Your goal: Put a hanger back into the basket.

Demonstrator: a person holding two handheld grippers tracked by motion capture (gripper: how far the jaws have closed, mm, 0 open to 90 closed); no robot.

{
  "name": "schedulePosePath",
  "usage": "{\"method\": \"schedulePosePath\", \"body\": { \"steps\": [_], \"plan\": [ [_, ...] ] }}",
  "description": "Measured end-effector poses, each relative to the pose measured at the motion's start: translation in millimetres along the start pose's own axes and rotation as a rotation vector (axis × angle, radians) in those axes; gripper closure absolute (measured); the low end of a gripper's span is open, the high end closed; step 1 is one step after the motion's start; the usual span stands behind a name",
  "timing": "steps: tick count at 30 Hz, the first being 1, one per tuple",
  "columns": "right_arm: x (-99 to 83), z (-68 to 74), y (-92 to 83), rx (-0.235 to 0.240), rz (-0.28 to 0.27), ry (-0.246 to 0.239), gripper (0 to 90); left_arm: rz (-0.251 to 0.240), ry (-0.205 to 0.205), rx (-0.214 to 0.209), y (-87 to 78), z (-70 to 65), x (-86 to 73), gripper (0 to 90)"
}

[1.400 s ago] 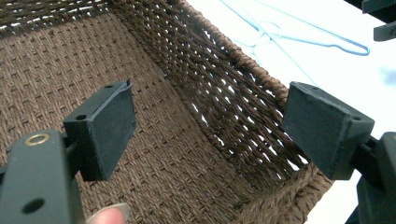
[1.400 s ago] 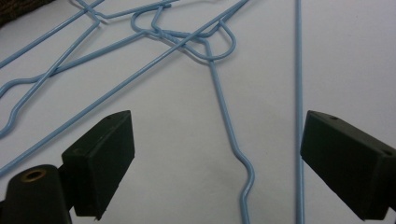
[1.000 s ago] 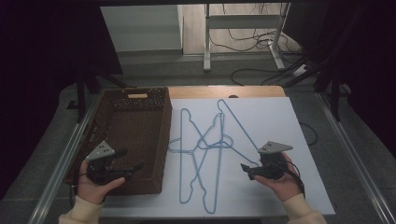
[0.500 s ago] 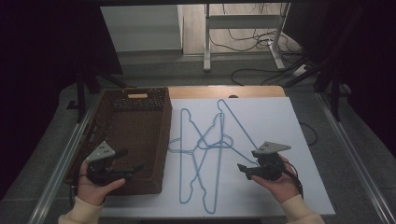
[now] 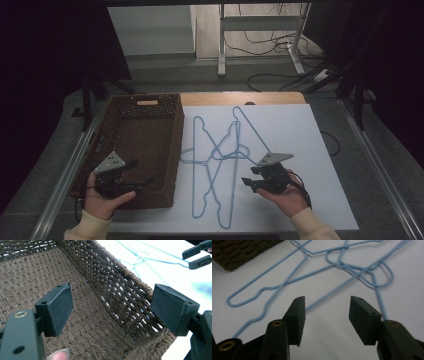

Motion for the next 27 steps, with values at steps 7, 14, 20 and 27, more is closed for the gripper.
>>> {"method": "schedulePosePath", "body": {
  "steps": [7,14,20,27],
  "plan": [
    [5.0,21.6,15.2,0.052,0.04,-0.042,59.1,-0.001,-0.003,-0.003,-0.8,-1.6,-1.5,18.2],
    [4.4,35.8,28.0,0.076,0.092,-0.065,71.6,0.003,-0.001,-0.008,1.1,-3.7,-1.6,18.3],
    [0.9,49.3,45.6,0.112,0.185,-0.081,89.7,0.006,0.002,-0.008,2.0,-4.7,-1.3,18.3],
    [-4.4,58.8,53.9,0.104,0.239,-0.131,89.8,0.004,0.002,-0.006,0.5,-4.3,-1.3,18.3]
  ]
}}
Point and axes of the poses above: each handheld gripper's, and its own axes: y roughly forward along the jaws, x roughly out of its top, z roughly to its left, the point moved 8 cm from there along y, roughly forward along the jaws, and after that the axes turned 11 degrees about -x, right-handed, at the moved point
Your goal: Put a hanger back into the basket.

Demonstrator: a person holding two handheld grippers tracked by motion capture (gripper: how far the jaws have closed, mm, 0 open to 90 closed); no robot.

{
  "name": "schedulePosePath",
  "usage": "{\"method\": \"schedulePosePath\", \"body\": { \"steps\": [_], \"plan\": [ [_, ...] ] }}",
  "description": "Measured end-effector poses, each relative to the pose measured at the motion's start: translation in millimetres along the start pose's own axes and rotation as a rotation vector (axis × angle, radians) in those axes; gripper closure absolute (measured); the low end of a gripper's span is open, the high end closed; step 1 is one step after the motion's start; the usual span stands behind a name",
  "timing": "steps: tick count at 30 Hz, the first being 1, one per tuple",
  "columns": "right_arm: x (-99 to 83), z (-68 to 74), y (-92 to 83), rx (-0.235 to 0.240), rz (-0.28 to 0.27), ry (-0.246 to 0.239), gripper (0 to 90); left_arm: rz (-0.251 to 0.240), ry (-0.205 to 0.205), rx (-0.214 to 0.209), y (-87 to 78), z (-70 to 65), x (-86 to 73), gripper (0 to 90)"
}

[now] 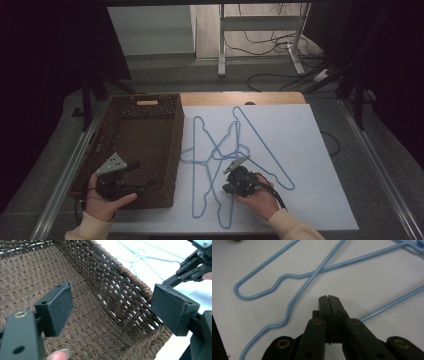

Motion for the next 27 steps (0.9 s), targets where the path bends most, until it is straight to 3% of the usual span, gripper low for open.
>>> {"method": "schedulePosePath", "body": {
  "steps": [14,27],
  "plan": [
    [-8.0,-3.1,1.1,-0.014,0.047,-0.006,89.9,-0.003,0.0,0.001,-1.2,0.2,0.2,18.3],
    [-31.1,-29.7,-16.9,-0.071,0.083,0.057,90.0,-0.009,0.002,0.002,-3.2,0.1,1.2,18.3]
  ]
}}
Point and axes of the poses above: each handheld gripper's, and its own axes: y roughly forward along the jaws, x roughly out of its top, z roughly to its left, the point moved 8 cm from there along y, roughly forward along the jaws, and after that the axes turned 11 degrees about -x, right-handed, at the moved point
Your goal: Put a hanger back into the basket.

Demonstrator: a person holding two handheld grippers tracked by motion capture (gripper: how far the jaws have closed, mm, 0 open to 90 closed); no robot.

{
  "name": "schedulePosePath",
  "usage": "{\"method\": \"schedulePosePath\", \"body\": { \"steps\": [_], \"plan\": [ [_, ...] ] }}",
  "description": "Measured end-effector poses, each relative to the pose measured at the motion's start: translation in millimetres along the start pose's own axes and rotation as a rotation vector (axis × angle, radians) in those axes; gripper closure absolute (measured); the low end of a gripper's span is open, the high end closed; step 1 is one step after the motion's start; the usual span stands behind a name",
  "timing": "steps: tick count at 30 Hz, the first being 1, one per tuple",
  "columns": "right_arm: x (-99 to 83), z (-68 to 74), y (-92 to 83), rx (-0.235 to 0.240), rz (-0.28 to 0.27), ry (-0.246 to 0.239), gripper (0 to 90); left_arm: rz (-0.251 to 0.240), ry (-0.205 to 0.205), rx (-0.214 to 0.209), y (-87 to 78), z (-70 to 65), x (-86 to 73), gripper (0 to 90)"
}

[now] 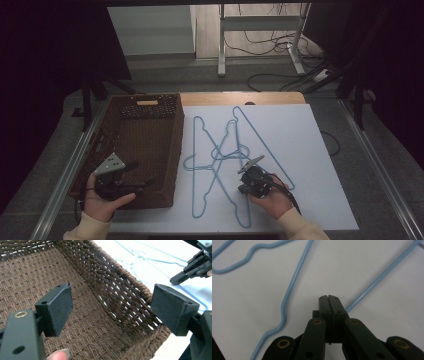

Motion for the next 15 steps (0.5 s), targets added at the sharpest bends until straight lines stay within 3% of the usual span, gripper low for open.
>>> {"method": "schedulePosePath", "body": {
  "steps": [9,15],
  "plan": [
    [-17.1,-35.2,-8.0,-0.062,0.03,0.091,90.0,0.0,0.0,0.0,0.0,0.5,0.1,18.3],
    [-18.0,-40.2,-9.7,-0.076,0.022,0.094,89.9,0.0,0.002,0.001,-0.1,0.7,0.5,18.3]
  ]
}}
Point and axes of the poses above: each handheld gripper's, and its own axes: y roughly forward along the jaws, x roughly out of its top, z roughly to its left, the point moved 8 cm from there along y, roughly forward along the jaws, and after that the axes turned 11 degrees about -x, right-handed, at the moved point
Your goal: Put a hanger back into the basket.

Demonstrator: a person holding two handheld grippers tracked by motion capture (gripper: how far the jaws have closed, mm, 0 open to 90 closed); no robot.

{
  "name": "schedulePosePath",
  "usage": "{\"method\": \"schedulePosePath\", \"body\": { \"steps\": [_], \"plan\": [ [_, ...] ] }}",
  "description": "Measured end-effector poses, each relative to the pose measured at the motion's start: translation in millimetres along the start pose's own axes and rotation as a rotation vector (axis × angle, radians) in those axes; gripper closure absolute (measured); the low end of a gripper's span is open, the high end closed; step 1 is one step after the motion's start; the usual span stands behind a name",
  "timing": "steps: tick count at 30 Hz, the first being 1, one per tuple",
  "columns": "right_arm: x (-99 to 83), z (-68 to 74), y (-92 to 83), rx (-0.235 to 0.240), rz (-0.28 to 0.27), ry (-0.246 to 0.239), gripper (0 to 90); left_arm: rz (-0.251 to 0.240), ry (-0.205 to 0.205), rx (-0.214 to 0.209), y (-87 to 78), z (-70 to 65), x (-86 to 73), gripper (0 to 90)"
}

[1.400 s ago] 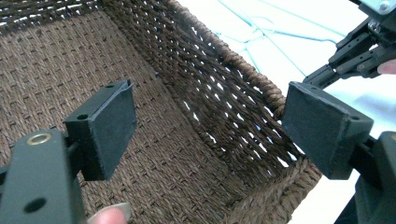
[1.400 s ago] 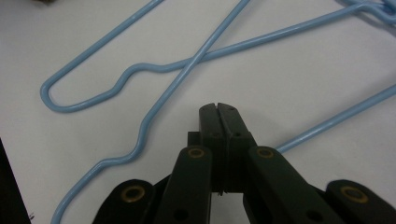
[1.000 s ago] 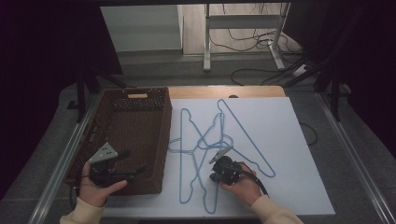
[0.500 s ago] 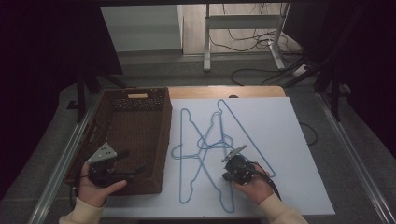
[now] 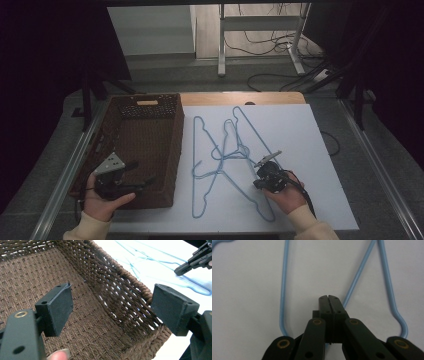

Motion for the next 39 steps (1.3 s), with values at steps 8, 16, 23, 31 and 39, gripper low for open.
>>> {"method": "schedulePosePath", "body": {
  "steps": [8,16,23,31,39],
  "plan": [
    [16.4,15.9,-4.2,0.026,-0.071,-0.027,84.0,0.002,0.002,0.0,0.8,-0.4,-0.2,18.3],
    [37.3,34.9,3.6,0.031,-0.103,-0.055,66.9,0.003,0.001,-0.001,1.4,-0.7,-0.3,18.3],
    [44.6,40.9,9.8,0.02,-0.104,-0.056,63.0,0.002,0.001,0.0,1.2,-0.5,-0.4,18.3],
    [49.2,44.8,15.9,0.004,-0.095,-0.058,61.3,0.002,0.003,0.0,1.3,-1.3,0.1,18.3],
    [53.6,47.0,21.9,-0.009,-0.079,-0.052,63.5,-0.001,0.002,0.001,0.3,-0.5,0.1,18.3]
  ]
}}
Point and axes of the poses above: each handheld gripper's, and its own axes: y roughly forward along the jaws, x roughly out of its top, z roughly to its left, the point moved 8 cm from there along y, roughly forward along the jaws, and after that the axes turned 11 degrees about -x, right-handed, at the moved point
